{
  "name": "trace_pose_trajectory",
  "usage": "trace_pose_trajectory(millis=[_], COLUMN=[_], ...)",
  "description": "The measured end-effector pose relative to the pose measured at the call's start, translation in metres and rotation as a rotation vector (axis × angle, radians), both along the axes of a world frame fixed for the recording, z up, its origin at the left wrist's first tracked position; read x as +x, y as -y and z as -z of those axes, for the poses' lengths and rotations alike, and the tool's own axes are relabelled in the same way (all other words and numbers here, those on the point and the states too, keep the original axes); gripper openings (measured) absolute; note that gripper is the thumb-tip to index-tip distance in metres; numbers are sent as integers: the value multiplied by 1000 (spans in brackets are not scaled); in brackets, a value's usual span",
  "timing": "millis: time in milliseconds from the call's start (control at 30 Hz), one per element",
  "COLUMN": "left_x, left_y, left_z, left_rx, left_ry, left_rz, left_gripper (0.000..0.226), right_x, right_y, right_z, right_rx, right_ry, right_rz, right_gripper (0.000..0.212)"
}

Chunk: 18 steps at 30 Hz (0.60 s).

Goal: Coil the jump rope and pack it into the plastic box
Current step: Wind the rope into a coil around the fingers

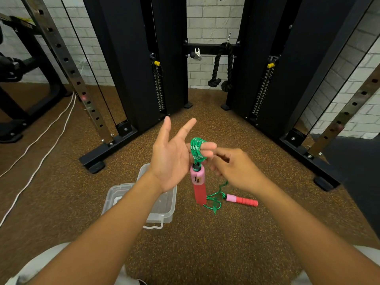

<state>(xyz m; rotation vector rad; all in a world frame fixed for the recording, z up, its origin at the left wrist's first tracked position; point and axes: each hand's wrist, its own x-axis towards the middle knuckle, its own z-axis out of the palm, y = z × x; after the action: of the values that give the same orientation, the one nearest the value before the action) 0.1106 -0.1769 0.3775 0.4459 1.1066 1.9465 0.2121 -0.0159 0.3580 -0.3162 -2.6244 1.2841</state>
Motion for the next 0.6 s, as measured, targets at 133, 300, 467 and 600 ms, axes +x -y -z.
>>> trace_pose_trajectory(millis=[133, 300, 467, 600], left_x=[-1, -1, -1, 1], left_y=[1, -2, -5, -6], left_z=[-1, 3, 8, 11], left_rx=[36, 13, -48, -172], left_ry=[49, 11, -96, -237], left_rz=[-36, -22, -9, 13], left_gripper=[77, 71, 66, 66], right_x=[0, 0, 1, 4], right_y=[2, 6, 8, 10], right_z=[2, 1, -5, -15], right_rx=[83, 159, 168, 125], right_ry=[61, 102, 81, 33], right_rz=[-45, -88, -52, -30], right_gripper=[26, 26, 23, 24])
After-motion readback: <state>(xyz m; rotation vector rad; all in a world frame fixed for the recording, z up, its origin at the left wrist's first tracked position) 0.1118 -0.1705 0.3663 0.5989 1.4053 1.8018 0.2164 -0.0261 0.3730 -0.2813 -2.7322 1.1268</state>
